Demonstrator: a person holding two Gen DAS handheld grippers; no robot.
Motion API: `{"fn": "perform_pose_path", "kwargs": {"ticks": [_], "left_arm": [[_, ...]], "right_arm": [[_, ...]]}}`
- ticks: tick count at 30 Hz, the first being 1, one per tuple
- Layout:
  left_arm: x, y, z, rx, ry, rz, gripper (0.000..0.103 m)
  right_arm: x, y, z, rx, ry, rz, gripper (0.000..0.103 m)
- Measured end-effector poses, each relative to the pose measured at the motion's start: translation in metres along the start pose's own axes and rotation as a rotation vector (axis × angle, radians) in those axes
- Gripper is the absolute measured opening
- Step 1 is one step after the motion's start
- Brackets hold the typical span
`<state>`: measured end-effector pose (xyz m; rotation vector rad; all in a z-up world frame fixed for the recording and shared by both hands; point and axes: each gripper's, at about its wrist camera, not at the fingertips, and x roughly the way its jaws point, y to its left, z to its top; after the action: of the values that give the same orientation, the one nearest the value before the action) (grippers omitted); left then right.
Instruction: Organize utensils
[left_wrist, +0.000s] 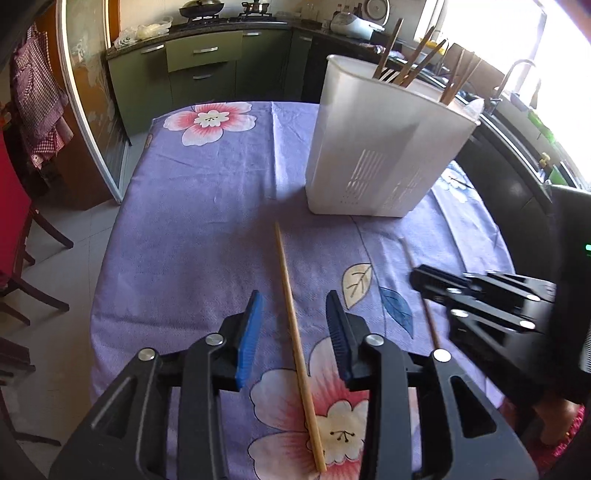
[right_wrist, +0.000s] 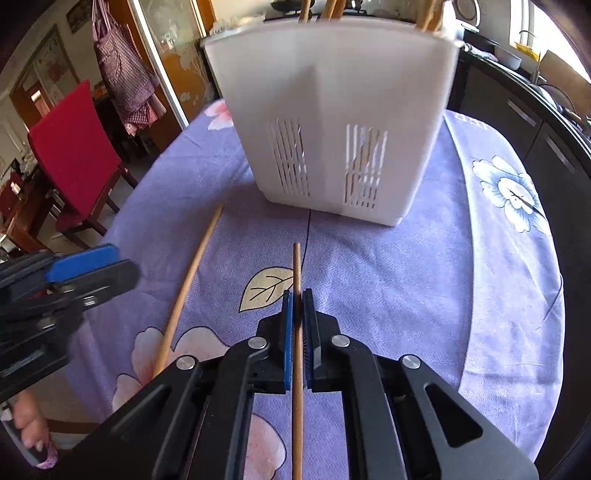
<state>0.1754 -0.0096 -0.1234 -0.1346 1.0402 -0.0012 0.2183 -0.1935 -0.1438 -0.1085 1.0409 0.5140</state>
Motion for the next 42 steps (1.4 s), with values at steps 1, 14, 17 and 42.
{"fn": "perform_pose_path", "kwargs": {"ticks": [1, 14, 17, 42], "left_arm": [[0.009, 0.001, 0.003, -0.006, 0.014, 0.021, 0.035], [0.068, -0.011, 0.007, 0.006, 0.162, 0.038, 0.007], [0.068, -0.012, 0.007, 0.016, 0.15, 0.038, 0.006], [-0.124, -0.015, -0.04, 0.128, -0.296, -0.09, 0.006]], "right_arm": [[-0.012, -0.004, -0.002, 0.011, -0.024, 0.009, 0.006], [-0.103, -0.055, -0.041, 0.176, -0.209, 0.107, 0.006], [-0.108, -0.056, -0.048, 0.189, -0.222, 0.117, 0.006], [-0.172, -0.035, -0.07, 0.148, -0.365, 0.128, 0.006]]}}
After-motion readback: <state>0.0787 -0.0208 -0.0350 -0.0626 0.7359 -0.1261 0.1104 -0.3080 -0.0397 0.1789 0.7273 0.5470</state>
